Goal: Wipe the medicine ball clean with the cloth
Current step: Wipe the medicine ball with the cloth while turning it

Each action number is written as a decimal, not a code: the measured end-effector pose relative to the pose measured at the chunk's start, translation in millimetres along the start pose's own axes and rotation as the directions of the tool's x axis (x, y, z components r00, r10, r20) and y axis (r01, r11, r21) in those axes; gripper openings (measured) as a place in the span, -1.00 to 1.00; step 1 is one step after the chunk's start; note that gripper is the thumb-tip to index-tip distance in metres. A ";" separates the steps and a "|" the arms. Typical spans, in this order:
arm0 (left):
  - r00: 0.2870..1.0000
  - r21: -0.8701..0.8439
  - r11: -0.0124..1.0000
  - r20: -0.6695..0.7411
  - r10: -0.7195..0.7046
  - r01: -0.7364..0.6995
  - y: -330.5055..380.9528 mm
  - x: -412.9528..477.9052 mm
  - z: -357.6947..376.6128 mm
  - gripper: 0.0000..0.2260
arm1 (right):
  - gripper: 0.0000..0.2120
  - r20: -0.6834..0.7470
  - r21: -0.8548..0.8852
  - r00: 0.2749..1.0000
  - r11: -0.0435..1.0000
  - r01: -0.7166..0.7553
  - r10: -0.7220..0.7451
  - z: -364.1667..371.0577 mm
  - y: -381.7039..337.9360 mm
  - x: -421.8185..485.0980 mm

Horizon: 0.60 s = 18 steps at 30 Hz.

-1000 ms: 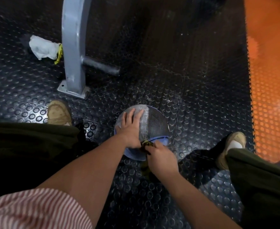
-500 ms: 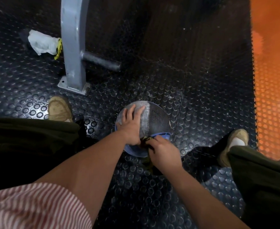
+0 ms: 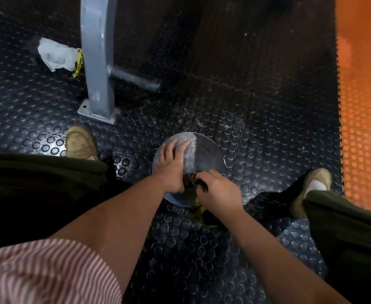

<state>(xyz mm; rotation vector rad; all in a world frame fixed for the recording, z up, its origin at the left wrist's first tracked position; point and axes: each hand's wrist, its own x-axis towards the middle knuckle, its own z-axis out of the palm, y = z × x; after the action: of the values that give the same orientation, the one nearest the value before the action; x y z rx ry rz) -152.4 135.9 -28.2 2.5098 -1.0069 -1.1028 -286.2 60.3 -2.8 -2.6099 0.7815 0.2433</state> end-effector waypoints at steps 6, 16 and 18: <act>1.000 -0.008 1.000 0.008 0.022 -0.022 4.1 -4.1 4.6 0.18 | -0.75 0.017 0.318 0.924 0.874 -0.368 0.383 -19.1 16.4 19.9; 0.999 0.003 0.999 -0.036 0.036 -0.036 -1.2 -3.5 12.9 0.11 | -0.73 0.045 0.289 0.938 0.894 -0.342 0.344 -33.4 11.9 40.9; 0.999 0.036 0.999 -0.026 0.039 -0.038 -1.1 -4.9 13.6 0.20 | -0.73 0.077 0.329 0.911 0.852 -0.407 0.405 -36.4 25.2 55.7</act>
<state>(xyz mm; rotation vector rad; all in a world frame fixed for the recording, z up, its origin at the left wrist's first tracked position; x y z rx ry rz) -164.0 140.9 -35.3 2.5146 -1.0724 -1.0470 -252.3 -1.6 6.4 -2.1003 1.2537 0.2103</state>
